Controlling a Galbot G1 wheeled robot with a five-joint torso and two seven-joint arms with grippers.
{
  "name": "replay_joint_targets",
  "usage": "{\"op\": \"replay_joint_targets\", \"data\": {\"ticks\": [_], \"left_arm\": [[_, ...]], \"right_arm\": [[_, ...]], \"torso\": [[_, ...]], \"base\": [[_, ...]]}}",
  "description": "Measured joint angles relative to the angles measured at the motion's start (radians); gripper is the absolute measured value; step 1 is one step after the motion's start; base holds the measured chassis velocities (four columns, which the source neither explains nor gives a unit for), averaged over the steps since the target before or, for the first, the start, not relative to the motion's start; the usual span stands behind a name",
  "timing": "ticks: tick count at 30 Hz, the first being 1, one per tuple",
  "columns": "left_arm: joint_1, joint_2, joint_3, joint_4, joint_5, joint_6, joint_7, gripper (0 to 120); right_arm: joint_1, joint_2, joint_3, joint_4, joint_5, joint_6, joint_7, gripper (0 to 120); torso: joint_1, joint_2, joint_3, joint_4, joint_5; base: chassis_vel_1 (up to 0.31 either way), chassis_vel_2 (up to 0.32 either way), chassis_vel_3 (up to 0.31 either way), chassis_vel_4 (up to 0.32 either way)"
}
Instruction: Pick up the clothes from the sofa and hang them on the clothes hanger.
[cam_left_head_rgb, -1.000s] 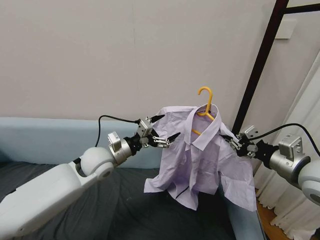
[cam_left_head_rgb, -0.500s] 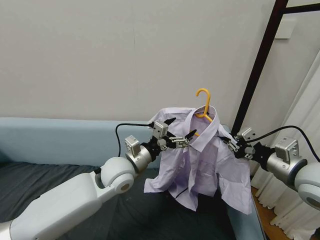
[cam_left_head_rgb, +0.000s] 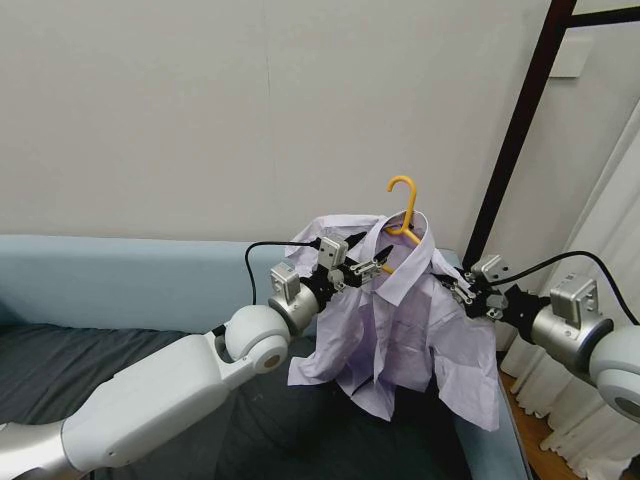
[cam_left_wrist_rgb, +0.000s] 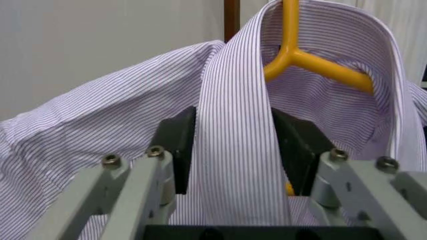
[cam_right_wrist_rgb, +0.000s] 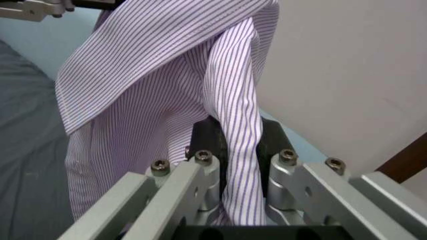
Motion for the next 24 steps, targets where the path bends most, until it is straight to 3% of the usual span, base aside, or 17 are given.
{"op": "replay_joint_targets", "data": {"ticks": [11, 24], "left_arm": [[-0.021, -0.007, 0.002, -0.001, 0.003, 0.000, -0.011, 0], [-0.045, -0.040, 0.028, -0.031, 0.001, 0.013, -0.009, 0]], "right_arm": [[0.000, 0.002, -0.007, 0.000, -0.002, -0.005, 0.006, 8], [0.003, 0.005, -0.008, 0.000, 0.012, -0.008, 0.022, 8]], "torso": [[0.000, 0.000, 0.000, -0.0001, 0.0000], [0.000, 0.000, 0.000, -0.0002, 0.0000]], "base": [[0.000, 0.000, 0.000, 0.000], [0.000, 0.000, 0.000, 0.000]]}}
